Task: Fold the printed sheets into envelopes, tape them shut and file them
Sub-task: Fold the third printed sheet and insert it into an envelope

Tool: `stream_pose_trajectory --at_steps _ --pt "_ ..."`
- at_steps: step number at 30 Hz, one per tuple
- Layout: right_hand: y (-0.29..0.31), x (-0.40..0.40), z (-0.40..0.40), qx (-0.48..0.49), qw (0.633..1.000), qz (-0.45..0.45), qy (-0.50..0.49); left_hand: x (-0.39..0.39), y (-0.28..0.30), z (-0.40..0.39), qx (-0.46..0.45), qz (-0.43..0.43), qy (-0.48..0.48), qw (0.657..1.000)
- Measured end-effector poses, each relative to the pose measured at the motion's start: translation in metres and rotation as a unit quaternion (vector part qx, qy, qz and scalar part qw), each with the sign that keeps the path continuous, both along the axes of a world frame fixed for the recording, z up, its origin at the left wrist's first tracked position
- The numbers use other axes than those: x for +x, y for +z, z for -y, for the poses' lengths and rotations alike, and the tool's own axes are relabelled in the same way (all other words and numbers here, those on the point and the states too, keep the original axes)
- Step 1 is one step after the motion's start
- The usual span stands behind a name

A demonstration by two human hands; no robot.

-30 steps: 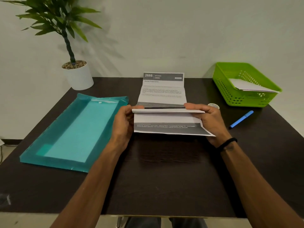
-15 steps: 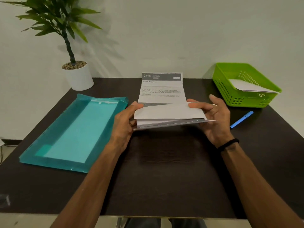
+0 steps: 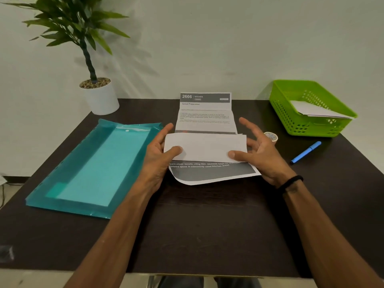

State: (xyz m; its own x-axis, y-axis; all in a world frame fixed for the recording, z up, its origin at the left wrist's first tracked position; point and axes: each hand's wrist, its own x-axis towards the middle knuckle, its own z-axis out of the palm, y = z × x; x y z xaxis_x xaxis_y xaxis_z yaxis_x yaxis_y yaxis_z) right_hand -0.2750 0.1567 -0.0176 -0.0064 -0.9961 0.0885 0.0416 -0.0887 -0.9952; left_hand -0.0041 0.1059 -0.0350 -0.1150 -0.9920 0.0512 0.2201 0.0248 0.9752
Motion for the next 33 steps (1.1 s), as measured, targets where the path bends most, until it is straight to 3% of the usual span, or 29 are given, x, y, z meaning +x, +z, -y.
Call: stream_pose_trajectory --at_steps 11,15,25,33 --pt "-0.006 -0.006 0.009 -0.044 0.991 0.074 -0.099 -0.002 0.006 -0.005 0.073 -0.02 -0.013 0.997" --pt "-0.008 -0.005 0.011 -0.043 0.993 0.051 -0.101 -0.001 0.007 -0.004 0.077 -0.01 -0.019 0.997" --pt "-0.011 0.006 0.01 -0.089 0.989 -0.042 -0.111 0.007 0.016 -0.007 0.114 -0.115 -0.03 0.986" --pt "-0.015 0.001 0.014 -0.098 0.989 -0.055 -0.095 0.006 0.014 -0.008 0.101 -0.069 -0.045 0.992"
